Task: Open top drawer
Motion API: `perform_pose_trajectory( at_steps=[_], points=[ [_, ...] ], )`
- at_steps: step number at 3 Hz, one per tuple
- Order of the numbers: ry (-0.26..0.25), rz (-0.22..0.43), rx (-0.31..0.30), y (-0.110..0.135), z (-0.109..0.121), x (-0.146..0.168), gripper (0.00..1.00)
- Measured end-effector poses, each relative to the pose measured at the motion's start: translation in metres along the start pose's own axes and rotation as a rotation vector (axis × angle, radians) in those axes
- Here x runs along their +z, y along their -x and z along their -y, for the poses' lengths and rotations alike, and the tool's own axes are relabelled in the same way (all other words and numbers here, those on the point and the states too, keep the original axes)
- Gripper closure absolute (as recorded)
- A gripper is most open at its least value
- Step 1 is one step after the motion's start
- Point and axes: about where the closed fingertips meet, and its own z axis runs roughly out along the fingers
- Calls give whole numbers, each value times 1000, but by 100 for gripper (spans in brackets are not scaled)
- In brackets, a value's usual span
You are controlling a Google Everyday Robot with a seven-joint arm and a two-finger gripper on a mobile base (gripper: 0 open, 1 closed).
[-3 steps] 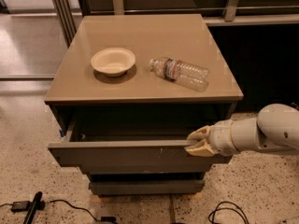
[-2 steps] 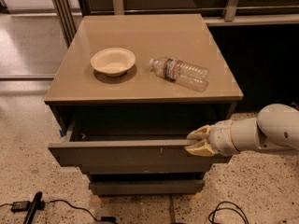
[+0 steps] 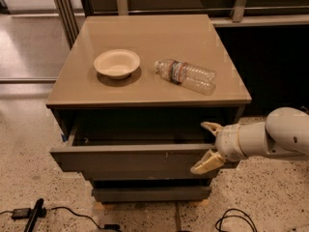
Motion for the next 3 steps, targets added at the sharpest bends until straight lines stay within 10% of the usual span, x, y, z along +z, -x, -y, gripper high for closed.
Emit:
perform_pose_trajectory(
  at_steps=[3],
  points=[
    [-9,53,17,-3,-39,-23,91]
  ],
)
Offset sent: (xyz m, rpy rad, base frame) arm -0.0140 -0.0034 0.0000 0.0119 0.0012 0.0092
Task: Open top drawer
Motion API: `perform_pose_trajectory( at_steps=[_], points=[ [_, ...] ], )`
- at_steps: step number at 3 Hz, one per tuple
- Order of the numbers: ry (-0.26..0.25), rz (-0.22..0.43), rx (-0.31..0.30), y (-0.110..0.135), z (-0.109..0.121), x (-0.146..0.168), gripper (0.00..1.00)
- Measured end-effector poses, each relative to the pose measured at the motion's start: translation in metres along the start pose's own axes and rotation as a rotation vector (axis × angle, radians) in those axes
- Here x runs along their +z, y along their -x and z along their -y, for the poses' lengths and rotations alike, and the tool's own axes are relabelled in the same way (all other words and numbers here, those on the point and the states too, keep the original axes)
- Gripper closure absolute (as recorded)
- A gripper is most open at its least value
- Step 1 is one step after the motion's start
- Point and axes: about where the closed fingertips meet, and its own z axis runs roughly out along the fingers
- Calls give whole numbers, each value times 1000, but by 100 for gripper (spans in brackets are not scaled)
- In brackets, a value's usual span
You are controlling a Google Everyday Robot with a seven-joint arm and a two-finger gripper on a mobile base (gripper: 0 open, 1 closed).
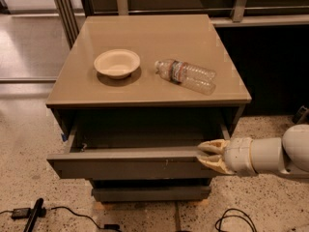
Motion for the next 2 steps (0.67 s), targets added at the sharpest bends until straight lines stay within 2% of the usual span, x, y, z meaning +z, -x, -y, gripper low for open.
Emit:
perform_pose_trajectory(
  at_steps=[1,2],
  points=[
    [0,0,0,2,1,-1,100],
    [-25,13,-24,17,-14,-10,100]
  ],
)
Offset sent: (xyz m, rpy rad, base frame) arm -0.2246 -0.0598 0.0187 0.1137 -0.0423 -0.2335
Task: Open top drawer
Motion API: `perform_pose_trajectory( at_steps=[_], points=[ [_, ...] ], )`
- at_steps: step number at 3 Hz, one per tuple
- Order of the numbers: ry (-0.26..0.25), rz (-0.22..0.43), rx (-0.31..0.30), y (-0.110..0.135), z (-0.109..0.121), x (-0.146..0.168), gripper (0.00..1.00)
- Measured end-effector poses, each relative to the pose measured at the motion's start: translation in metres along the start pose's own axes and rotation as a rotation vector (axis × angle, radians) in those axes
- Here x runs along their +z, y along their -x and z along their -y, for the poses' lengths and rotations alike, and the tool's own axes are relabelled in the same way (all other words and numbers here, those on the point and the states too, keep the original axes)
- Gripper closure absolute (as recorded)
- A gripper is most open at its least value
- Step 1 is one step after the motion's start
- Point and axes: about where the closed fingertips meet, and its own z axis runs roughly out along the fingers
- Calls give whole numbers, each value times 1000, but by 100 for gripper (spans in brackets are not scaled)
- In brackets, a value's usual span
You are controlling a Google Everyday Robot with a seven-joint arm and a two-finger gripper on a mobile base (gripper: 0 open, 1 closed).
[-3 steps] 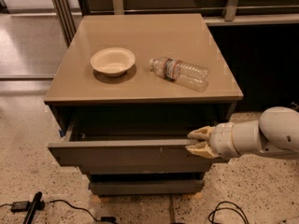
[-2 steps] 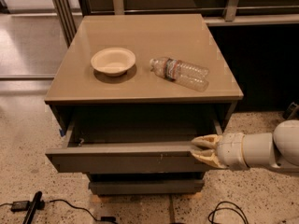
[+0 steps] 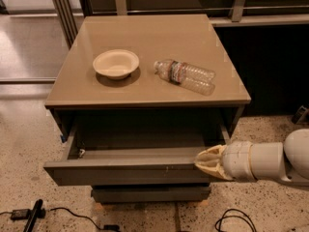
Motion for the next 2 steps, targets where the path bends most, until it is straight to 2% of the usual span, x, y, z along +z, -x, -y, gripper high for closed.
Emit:
perform_pose_trajectory(
  at_steps=[1,2],
  points=[
    [-27,-3,35,-9,-39,-24,100],
    [-70,-18,88,-30,-52,-45,81]
  ],
)
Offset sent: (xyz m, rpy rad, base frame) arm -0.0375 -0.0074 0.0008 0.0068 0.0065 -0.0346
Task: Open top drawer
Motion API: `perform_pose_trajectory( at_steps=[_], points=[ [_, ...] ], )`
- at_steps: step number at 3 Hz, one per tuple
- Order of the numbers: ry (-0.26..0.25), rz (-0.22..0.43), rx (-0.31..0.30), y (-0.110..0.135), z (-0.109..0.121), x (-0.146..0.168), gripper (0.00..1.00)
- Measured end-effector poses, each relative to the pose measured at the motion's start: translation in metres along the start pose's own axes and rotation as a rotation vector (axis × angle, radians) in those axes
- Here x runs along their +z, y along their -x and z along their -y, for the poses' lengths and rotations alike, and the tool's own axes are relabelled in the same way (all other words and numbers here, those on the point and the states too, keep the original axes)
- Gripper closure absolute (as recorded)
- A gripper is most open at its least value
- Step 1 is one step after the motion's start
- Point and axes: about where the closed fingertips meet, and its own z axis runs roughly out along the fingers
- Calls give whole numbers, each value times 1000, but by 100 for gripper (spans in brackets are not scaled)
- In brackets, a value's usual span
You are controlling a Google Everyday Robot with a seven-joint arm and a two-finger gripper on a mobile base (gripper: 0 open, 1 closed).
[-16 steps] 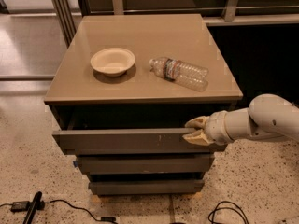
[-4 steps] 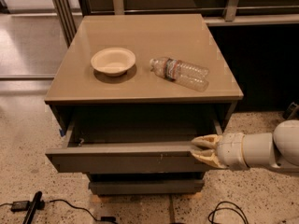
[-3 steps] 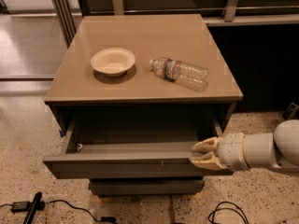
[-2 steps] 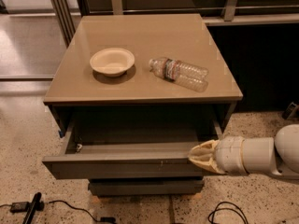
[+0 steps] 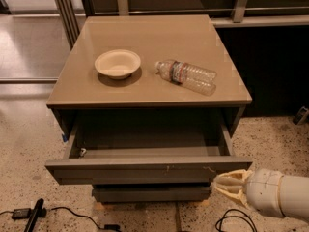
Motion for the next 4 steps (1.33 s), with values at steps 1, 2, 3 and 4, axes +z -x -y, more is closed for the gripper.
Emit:
perform_pose_trajectory(
  at_steps=[1,2,3,4],
  points=[
    [0,0,-1,1,1,0,58],
    [11,-2,-47,20,28,16,35],
    [3,-17,-109,52,86,43,12],
    [17,-9,-155,78,102,62,0]
  ],
)
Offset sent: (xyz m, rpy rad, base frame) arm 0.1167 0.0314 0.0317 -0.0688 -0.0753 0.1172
